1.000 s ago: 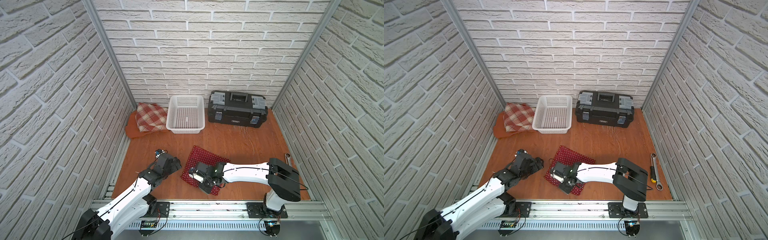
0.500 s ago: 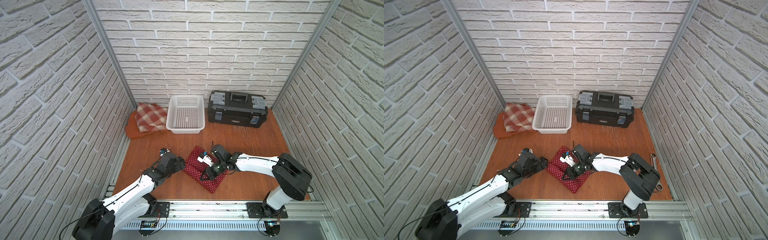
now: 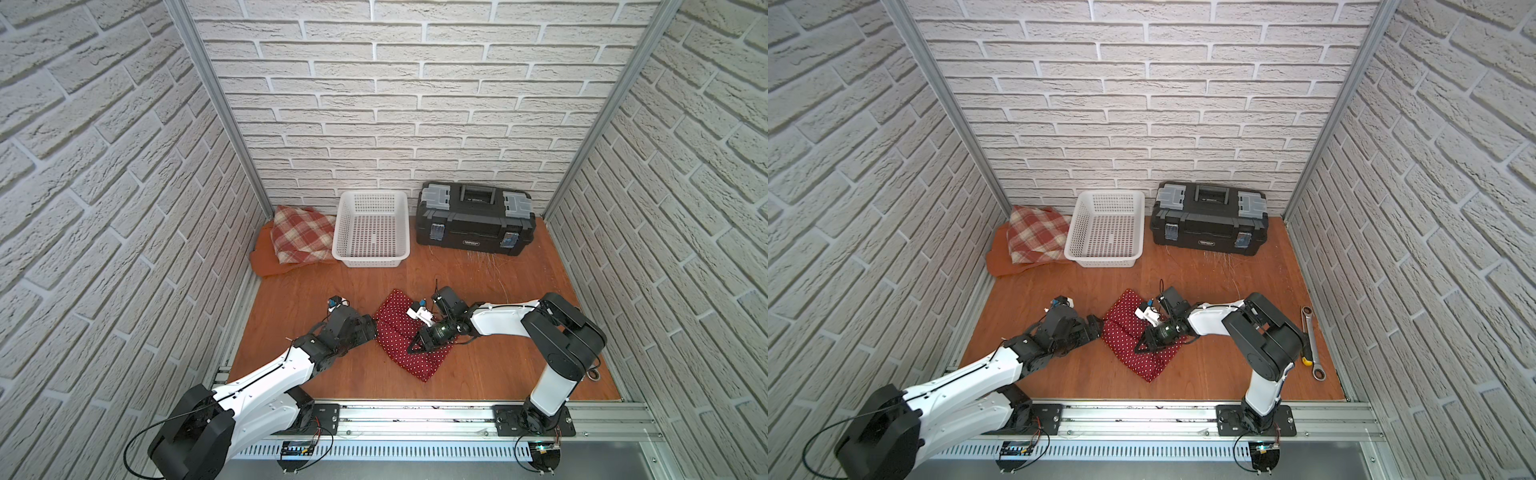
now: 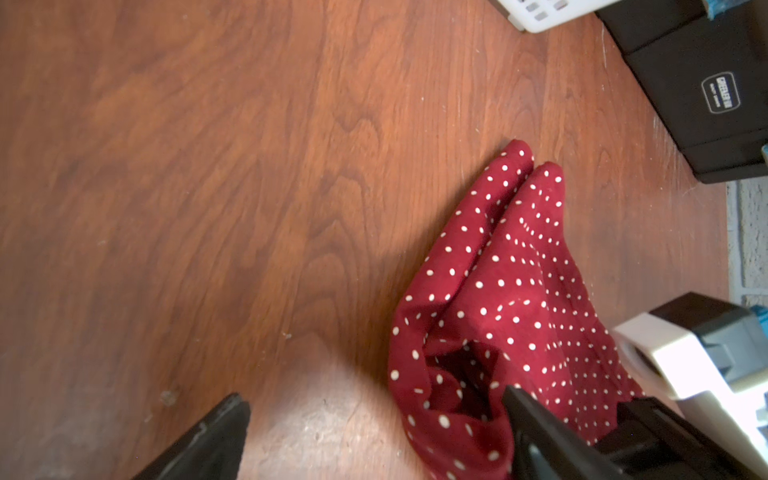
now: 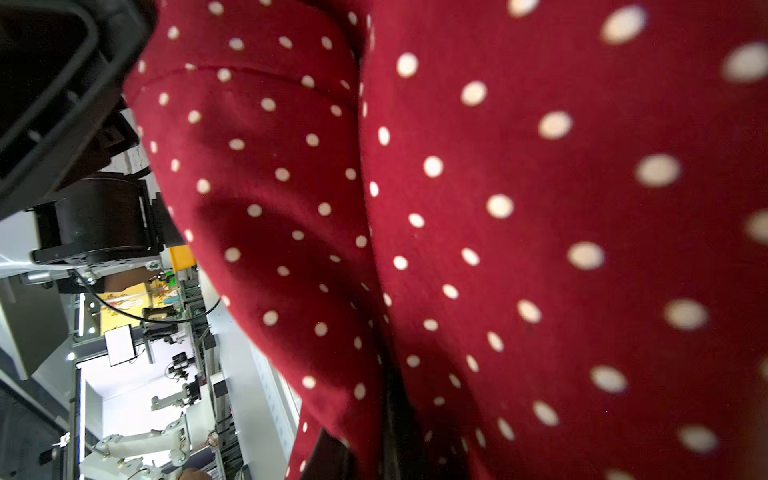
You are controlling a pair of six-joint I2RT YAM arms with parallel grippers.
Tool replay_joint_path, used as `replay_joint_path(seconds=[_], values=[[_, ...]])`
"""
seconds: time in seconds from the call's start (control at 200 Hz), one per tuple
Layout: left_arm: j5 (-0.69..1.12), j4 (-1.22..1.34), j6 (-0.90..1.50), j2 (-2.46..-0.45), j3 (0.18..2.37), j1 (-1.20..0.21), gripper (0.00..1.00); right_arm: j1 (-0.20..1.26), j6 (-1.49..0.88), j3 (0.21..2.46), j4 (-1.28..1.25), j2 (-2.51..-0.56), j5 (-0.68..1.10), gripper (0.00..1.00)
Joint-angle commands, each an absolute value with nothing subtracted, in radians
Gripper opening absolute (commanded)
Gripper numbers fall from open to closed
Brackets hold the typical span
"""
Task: Roll up the skirts
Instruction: Roll the skirt at the center of the board.
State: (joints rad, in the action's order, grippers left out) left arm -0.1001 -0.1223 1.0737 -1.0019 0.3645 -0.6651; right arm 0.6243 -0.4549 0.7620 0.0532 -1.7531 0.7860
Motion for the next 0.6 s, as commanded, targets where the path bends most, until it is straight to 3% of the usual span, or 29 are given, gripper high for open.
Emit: replay_joint_path(seconds=[0.0,0.285,0.46,0.595], values=[[-0.139,-0.095,1.078,-0.988,0.373,-0.697,0.98,0.620,-0.414,0.738,0.168,-1.738,0.584,0.20],[-0.212,-0.115,1.084,-0.901,0.369,-0.772,0.98,0.629,-0.391,0.716,0.216,-1.689,0.436,0.29],[-0.235,-0.065,1.066,-0.945,0.369,-0.811,0.98,0.635,-0.382,0.716,0.231,-1.705,0.388,0.28],[-0.223,0.066,1.034,-1.028,0.352,-0.827,0.98,0.635,-0.380,0.721,0.223,-1.740,0.388,0.20]])
